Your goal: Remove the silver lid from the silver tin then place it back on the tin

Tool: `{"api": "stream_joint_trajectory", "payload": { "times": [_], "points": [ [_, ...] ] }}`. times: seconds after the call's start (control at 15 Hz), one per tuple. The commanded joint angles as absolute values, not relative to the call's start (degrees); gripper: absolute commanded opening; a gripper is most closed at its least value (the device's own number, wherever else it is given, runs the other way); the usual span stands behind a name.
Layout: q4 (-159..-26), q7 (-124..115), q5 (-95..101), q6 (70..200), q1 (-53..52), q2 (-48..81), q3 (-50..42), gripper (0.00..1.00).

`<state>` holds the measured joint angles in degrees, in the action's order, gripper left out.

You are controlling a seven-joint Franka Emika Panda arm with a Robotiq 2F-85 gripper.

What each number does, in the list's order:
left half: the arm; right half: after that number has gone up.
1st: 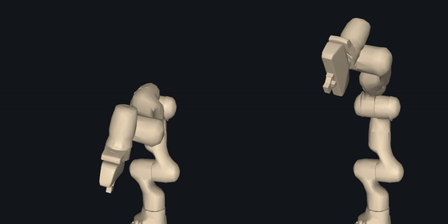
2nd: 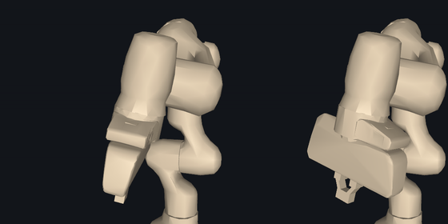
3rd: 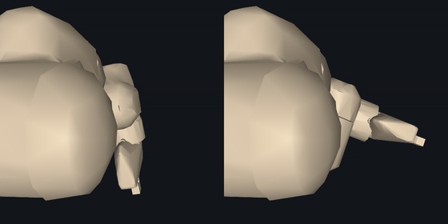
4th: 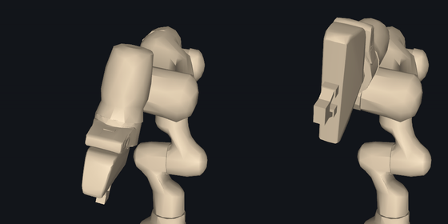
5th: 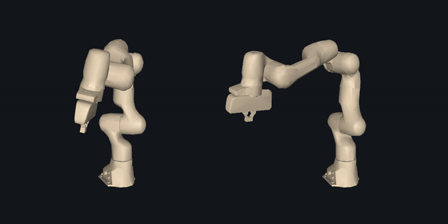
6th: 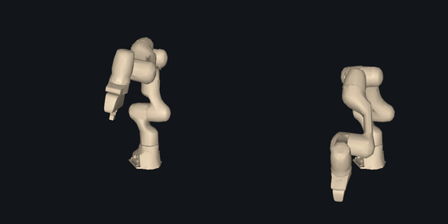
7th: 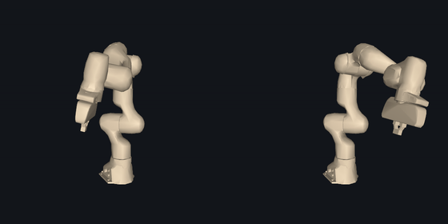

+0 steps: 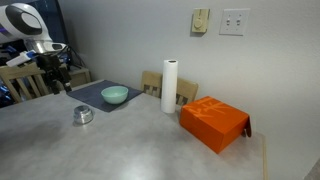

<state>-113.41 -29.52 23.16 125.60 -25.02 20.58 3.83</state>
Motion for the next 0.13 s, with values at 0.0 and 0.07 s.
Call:
{"api": "stream_joint_trajectory", "payload": {
  "times": [0.0,0.07],
  "points": [
    [-113.47,-29.82,23.53,124.98,-23.98,20.07,5.16,1.0],
    [-113.72,-29.84,23.54,124.95,-23.93,19.78,5.2,1.0]
  ]
}}
